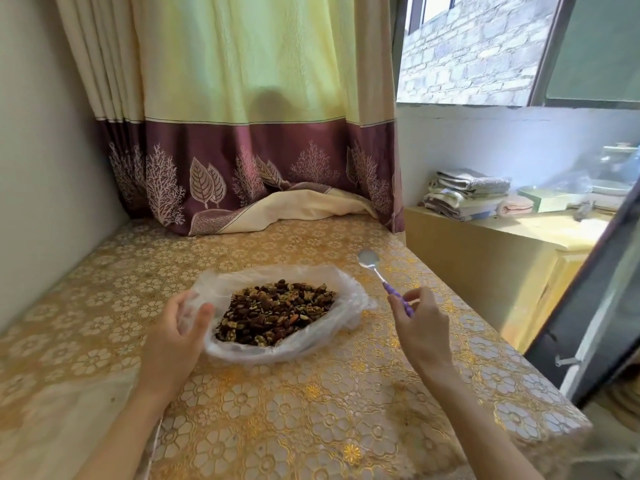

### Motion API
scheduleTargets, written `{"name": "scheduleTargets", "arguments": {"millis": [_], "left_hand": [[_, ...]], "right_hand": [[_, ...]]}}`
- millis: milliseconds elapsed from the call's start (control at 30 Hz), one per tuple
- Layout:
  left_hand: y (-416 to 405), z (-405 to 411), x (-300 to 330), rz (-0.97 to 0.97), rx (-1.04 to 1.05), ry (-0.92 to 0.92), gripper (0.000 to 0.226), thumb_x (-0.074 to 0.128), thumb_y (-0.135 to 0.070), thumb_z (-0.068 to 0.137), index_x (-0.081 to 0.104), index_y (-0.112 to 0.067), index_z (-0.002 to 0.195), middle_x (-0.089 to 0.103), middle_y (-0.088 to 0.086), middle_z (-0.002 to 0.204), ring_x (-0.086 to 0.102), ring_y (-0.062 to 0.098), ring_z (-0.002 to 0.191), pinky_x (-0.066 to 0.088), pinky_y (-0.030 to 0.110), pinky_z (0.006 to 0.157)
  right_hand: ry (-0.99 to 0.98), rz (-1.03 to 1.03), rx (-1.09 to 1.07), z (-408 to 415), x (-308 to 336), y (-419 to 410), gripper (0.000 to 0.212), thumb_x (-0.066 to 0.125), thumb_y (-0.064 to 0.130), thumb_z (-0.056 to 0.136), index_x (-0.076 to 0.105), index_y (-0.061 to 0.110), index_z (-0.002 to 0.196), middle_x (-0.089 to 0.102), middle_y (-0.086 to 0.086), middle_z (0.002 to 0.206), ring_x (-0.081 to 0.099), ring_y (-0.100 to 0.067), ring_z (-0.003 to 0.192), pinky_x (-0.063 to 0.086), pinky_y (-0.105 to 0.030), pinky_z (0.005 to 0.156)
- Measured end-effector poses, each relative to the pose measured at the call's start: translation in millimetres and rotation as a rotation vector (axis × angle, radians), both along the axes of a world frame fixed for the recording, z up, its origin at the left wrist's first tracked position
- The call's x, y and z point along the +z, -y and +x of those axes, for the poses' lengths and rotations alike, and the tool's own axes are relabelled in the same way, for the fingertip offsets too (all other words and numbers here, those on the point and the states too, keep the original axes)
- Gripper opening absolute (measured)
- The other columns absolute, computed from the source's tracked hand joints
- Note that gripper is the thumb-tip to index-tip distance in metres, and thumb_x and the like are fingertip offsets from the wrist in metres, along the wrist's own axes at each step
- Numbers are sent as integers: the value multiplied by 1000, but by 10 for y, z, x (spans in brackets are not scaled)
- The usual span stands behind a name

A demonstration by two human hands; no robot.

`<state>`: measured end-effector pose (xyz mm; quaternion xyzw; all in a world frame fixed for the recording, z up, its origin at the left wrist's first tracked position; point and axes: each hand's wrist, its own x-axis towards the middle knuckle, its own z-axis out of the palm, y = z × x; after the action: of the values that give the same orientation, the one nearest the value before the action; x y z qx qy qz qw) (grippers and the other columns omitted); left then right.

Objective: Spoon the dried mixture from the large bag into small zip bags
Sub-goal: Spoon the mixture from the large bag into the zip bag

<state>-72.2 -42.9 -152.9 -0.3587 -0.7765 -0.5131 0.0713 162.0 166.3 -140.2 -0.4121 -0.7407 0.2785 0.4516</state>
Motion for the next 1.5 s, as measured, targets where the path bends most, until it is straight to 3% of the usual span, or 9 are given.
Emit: {"name": "scheduleTargets", "arguments": {"millis": [133, 267, 333, 500, 633, 800, 1000, 1233, 1500], "left_hand": [[-8, 33, 49, 40, 12, 76, 111, 28, -94, 59, 40, -15, 135, 57, 6, 124, 59, 37, 105, 49, 44, 80], [0, 2, 47, 126, -65, 216, 71, 44, -63, 84, 37, -15, 135, 50, 10, 137, 54, 35, 116, 44, 55, 97], [-4, -10, 56, 148, -108, 263, 62, 51, -55, 81, 40, -22, 133, 50, -1, 136, 53, 22, 119, 43, 47, 100], [-54, -126, 192, 98, -116, 190, 31, 60, -59, 72, 47, -57, 100, 53, -25, 104, 54, 1, 96, 43, 25, 77], [-85, -192, 237, 92, -41, 80, 40, 61, -58, 67, 50, -42, 102, 57, -19, 95, 56, 3, 84, 40, 18, 67], [-132, -182, 162, 61, -21, 14, 62, 63, -65, 64, 50, -28, 111, 59, -10, 90, 57, 24, 78, 44, 23, 67], [-130, -177, 119, -35, -30, -79, 48, 67, -51, 65, 48, -34, 106, 54, -16, 87, 56, 19, 75, 45, 20, 63], [-152, -206, 71, -138, -85, -213, 60, 55, -68, 61, 50, -30, 109, 52, -18, 80, 45, -2, 68, 44, 34, 70], [-117, -240, 34, -136, -69, -184, 57, 57, -69, 62, 47, -37, 109, 54, -18, 85, 49, 2, 73, 45, 37, 75]], "right_hand": [[-202, -263, 194, -287, 107, 25, 14, 57, 30, 94, 57, 17, 87, 60, 1, 77, 56, -9, 67, 42, -21, 54], [-420, -487, 377, -535, 154, 71, 12, 57, 14, 94, 64, 8, 87, 57, -4, 60, 50, -8, 46, 38, -17, 42], [-518, -569, 432, -632, 172, 69, 16, 59, 15, 94, 66, 1, 89, 63, -11, 67, 54, -9, 49, 39, -16, 43], [-644, -483, 450, -827, 223, -22, 31, 56, 24, 95, 70, 0, 81, 72, -19, 82, 55, -12, 53, 46, -18, 47], [-446, -177, 233, -884, 150, -112, 42, 48, 35, 97, 72, 9, 73, 67, -5, 66, 53, -14, 54, 44, -27, 56], [-318, 66, 182, -895, 31, -118, 41, 48, 32, 96, 69, 3, 76, 60, 17, 58, 56, 1, 53, 38, -6, 54], [-365, -67, 298, -964, 9, -116, 41, 47, 31, 97, 64, 14, 64, 69, 7, 57, 53, -8, 44, 46, -26, 48], [-385, -193, 383, -965, -34, -162, 52, 48, 39, 95, 68, 3, 63, 72, -8, 63, 58, -22, 43, 45, -26, 39], [-483, -398, 330, -1004, -53, -165, 59, 46, 36, 99, 67, 10, 50, 71, -10, 60, 59, -16, 39, 48, -20, 38]]}}
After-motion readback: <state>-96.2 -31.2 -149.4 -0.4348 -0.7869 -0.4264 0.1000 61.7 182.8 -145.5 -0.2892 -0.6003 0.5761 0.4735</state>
